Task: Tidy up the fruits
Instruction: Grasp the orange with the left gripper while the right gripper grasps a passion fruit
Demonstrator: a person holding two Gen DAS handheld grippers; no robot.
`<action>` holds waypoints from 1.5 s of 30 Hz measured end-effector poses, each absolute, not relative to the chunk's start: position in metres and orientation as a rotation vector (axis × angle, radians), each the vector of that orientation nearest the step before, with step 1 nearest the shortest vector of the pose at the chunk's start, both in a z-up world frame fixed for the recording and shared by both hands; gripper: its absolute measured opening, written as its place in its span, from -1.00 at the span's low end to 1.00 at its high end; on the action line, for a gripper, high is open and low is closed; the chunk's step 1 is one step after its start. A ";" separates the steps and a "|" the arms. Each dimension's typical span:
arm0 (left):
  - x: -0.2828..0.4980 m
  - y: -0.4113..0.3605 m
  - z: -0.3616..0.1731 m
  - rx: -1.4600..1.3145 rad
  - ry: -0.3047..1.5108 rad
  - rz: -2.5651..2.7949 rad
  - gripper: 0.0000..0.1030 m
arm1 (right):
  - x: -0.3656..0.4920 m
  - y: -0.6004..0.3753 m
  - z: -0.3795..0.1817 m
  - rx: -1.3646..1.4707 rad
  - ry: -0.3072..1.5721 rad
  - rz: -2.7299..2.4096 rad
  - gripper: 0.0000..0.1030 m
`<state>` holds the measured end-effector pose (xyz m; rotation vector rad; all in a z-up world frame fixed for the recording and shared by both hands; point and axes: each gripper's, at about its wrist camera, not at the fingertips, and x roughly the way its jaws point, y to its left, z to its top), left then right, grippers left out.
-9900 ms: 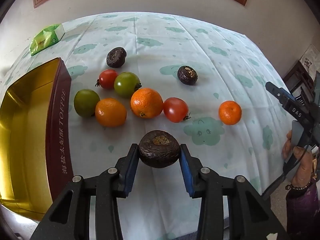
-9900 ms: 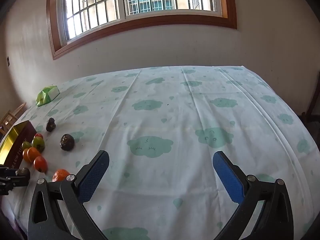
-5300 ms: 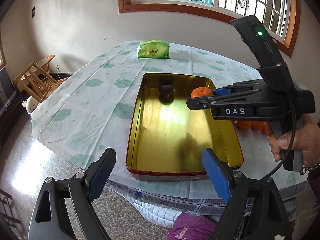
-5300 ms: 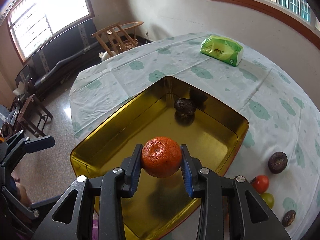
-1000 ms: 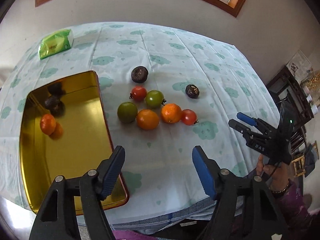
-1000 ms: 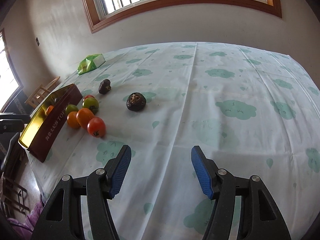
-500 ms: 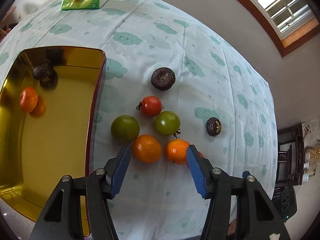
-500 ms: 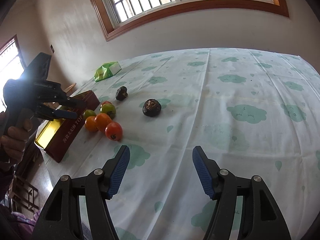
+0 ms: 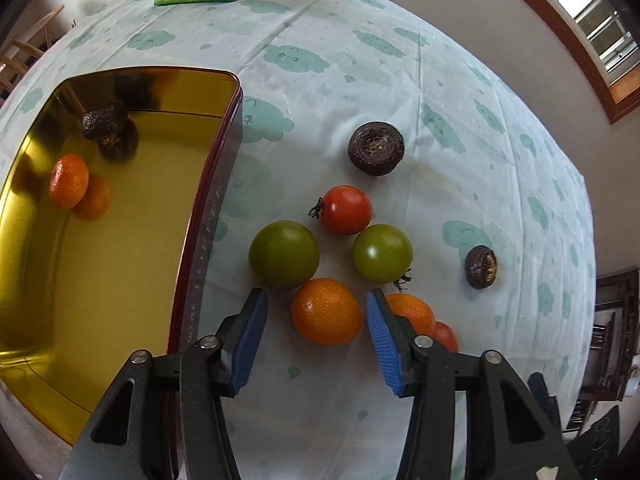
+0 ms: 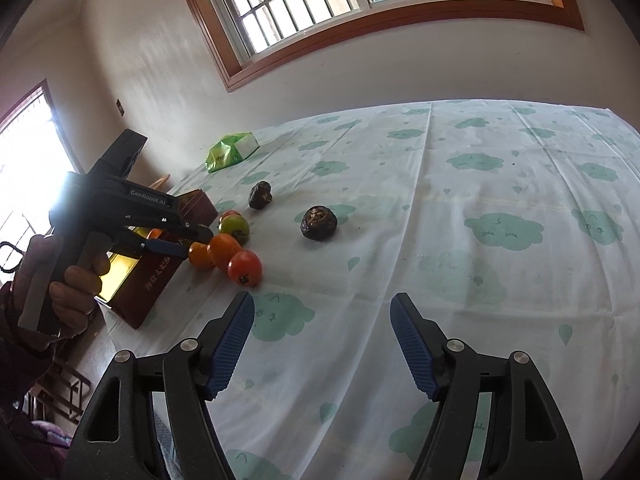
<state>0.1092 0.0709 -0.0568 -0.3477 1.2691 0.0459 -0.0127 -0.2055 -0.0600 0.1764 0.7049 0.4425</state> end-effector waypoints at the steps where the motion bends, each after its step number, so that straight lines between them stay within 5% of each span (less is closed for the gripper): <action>1: 0.108 0.069 -0.057 -0.334 1.259 0.040 -0.21 | -0.013 -0.205 -0.060 0.175 0.706 0.443 0.41; 3: 0.108 0.068 -0.056 -0.340 1.246 0.000 -0.45 | -0.012 -0.205 -0.060 0.172 0.707 0.443 0.43; 10: 0.099 0.063 -0.046 -0.287 1.229 -0.041 -0.66 | -0.012 -0.204 -0.061 0.171 0.710 0.432 0.51; 12: 0.094 0.062 -0.038 -0.284 1.216 -0.058 -0.95 | -0.012 -0.203 -0.062 0.168 0.712 0.427 0.53; 19: 0.088 0.072 -0.028 -0.273 1.209 -0.076 -0.94 | -0.012 -0.199 -0.064 0.143 0.723 0.410 0.54; 35: 0.108 0.077 -0.054 -0.354 1.289 -0.007 -0.15 | -0.013 -0.199 -0.063 0.143 0.721 0.426 0.58; 41: 0.112 0.066 -0.057 -0.296 1.279 0.011 -0.18 | -0.013 -0.200 -0.063 0.146 0.721 0.435 0.59; 45: 0.108 0.063 -0.057 -0.296 1.250 -0.009 -0.44 | -0.012 -0.198 -0.063 0.144 0.729 0.432 0.61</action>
